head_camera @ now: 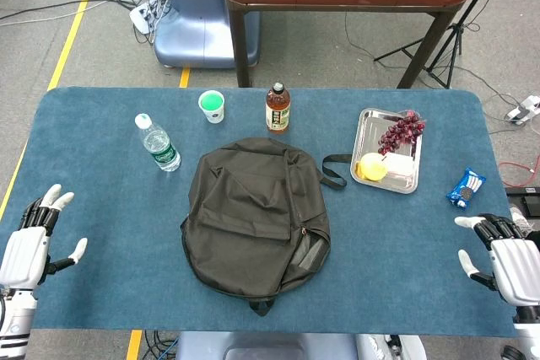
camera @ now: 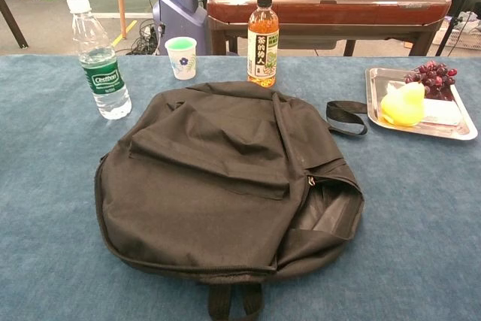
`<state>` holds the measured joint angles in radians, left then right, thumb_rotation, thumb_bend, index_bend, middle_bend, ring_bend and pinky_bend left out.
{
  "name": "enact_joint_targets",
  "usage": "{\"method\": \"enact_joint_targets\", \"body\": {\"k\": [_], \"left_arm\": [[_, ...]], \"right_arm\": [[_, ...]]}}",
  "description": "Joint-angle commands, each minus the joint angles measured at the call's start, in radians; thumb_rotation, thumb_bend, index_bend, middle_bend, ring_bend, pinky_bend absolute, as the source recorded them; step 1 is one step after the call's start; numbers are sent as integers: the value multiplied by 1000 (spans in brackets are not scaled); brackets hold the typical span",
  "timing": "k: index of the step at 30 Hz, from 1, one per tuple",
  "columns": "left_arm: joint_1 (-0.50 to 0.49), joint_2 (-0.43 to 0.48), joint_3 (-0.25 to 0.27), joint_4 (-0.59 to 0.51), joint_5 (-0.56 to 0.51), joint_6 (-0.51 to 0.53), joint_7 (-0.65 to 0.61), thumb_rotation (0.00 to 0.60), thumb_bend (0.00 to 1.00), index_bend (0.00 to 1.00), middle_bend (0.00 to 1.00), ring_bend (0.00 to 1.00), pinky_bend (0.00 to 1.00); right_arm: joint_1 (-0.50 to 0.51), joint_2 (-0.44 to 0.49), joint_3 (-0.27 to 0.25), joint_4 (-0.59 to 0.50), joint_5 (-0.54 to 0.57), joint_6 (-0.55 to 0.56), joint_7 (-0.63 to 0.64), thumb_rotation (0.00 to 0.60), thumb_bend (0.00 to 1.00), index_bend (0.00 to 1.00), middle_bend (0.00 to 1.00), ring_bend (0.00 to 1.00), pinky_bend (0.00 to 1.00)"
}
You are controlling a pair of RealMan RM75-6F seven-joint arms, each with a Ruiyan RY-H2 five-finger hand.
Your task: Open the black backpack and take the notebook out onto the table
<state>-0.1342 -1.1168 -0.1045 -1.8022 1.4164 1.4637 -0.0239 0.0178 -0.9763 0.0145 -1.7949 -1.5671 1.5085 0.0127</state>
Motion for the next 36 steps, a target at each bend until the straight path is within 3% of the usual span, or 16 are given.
{"method": "enact_joint_targets", "body": {"k": [1,10,20,36], "left_arm": [[0,-1,2,2,1,-2,-2,600,291,130,0,20,0],[-16,6,20,28,22,-45,-28,600,291,131,0,20,0],[-107,1,81,150,188,-161,-119,600,291,134,0,29,0],[-302,-192,139,393,453,-233,-207,600,264,117,0,26,0]], "right_arm": [[0,2,1,-1,-3,3,3,600,383,314,322,198,222],[14,55,27,-42,-18,22,15,600,383,314,316,198,222],[26,111,55,-106,-11,36,-3,600,383,314,312,193,222],[20,131,46,-125,-11,33,-1,600,383,313,307,189,222]]}}
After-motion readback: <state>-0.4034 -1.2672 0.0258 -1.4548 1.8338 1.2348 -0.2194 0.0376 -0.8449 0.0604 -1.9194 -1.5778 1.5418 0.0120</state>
